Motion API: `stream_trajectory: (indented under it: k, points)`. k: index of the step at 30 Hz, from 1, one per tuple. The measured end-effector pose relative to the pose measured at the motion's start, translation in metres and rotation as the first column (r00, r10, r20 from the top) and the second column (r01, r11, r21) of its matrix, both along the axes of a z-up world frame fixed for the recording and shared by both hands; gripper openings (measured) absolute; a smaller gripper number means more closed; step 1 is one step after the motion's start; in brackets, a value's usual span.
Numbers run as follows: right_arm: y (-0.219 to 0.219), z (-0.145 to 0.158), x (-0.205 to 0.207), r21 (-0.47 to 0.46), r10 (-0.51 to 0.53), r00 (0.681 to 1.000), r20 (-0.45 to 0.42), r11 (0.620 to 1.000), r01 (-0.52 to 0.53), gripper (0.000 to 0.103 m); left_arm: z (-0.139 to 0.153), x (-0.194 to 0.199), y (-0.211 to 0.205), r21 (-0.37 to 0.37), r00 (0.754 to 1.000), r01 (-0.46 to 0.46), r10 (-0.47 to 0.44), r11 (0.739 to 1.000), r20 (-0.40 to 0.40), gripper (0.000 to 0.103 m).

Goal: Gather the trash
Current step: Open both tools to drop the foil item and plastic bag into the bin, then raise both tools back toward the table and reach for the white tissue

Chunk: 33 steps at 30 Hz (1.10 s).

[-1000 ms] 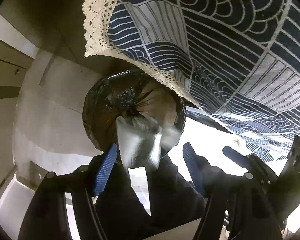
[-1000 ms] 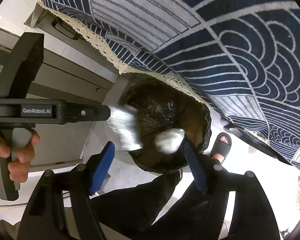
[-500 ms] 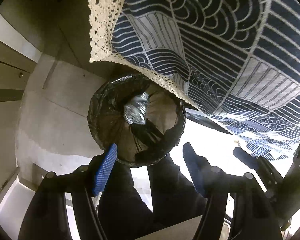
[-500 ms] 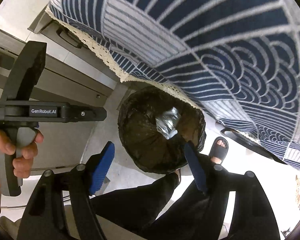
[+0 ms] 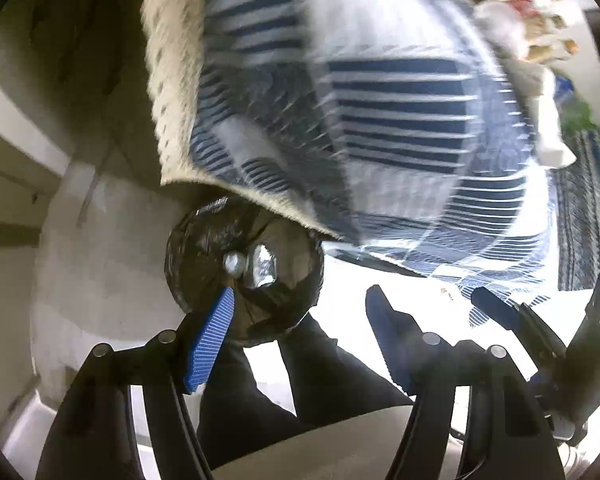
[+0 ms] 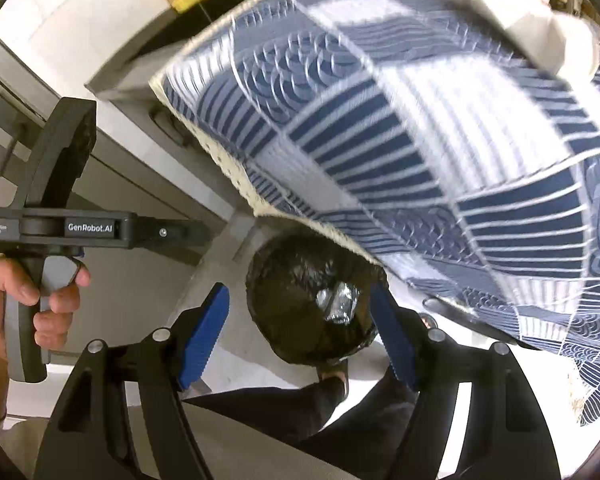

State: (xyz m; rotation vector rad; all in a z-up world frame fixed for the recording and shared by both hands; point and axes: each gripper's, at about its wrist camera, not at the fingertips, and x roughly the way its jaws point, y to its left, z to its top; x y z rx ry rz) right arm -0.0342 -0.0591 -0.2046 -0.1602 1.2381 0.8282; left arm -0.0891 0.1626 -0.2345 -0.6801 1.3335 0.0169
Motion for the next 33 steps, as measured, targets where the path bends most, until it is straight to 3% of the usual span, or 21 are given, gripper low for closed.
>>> stream_trajectory:
  k: [12, 14, 18, 21, 23, 26, 29, 33]
  points:
    - [-0.030, 0.081, 0.026, 0.087, -0.074, 0.982, 0.175, 0.994, 0.059, 0.074, 0.083, 0.027, -0.022, 0.057, 0.986, 0.053, -0.061, 0.997, 0.157, 0.066]
    - [-0.039, 0.091, 0.034, 0.094, -0.102, 0.973, 0.209, 0.992, 0.084, 0.093, 0.090, 0.031, -0.025, 0.066, 0.982, 0.061, -0.071, 0.996, 0.174, 0.066]
    - [-0.065, 0.114, 0.058, 0.135, -0.155, 0.955, 0.255, 0.983, 0.124, 0.095, 0.106, 0.043, -0.034, 0.084, 0.975, 0.062, -0.078, 0.995, 0.206, 0.066]
    - [-0.079, 0.118, 0.082, 0.149, -0.184, 0.949, 0.258, 0.977, 0.150, 0.095, 0.118, 0.057, -0.041, 0.099, 0.970, 0.054, -0.076, 0.994, 0.230, 0.066]
    - [-0.086, 0.122, 0.097, 0.146, -0.192, 0.949, 0.250, 0.976, 0.159, 0.096, 0.124, 0.063, -0.043, 0.109, 0.969, 0.046, -0.071, 0.993, 0.237, 0.076]
    - [-0.092, 0.118, 0.122, 0.136, -0.184, 0.953, 0.241, 0.979, 0.155, 0.096, 0.136, 0.074, -0.049, 0.135, 0.963, 0.041, -0.075, 0.990, 0.260, 0.081]
    - [-0.097, 0.107, 0.149, 0.131, -0.179, 0.965, 0.192, 0.979, 0.155, 0.096, 0.146, 0.085, -0.055, 0.160, 0.960, 0.031, -0.074, 0.987, 0.270, 0.082]
    - [-0.100, 0.088, 0.176, 0.120, -0.174, 0.973, 0.151, 0.980, 0.157, 0.096, 0.153, 0.097, -0.060, 0.192, 0.960, -0.004, -0.050, 0.981, 0.276, 0.092]
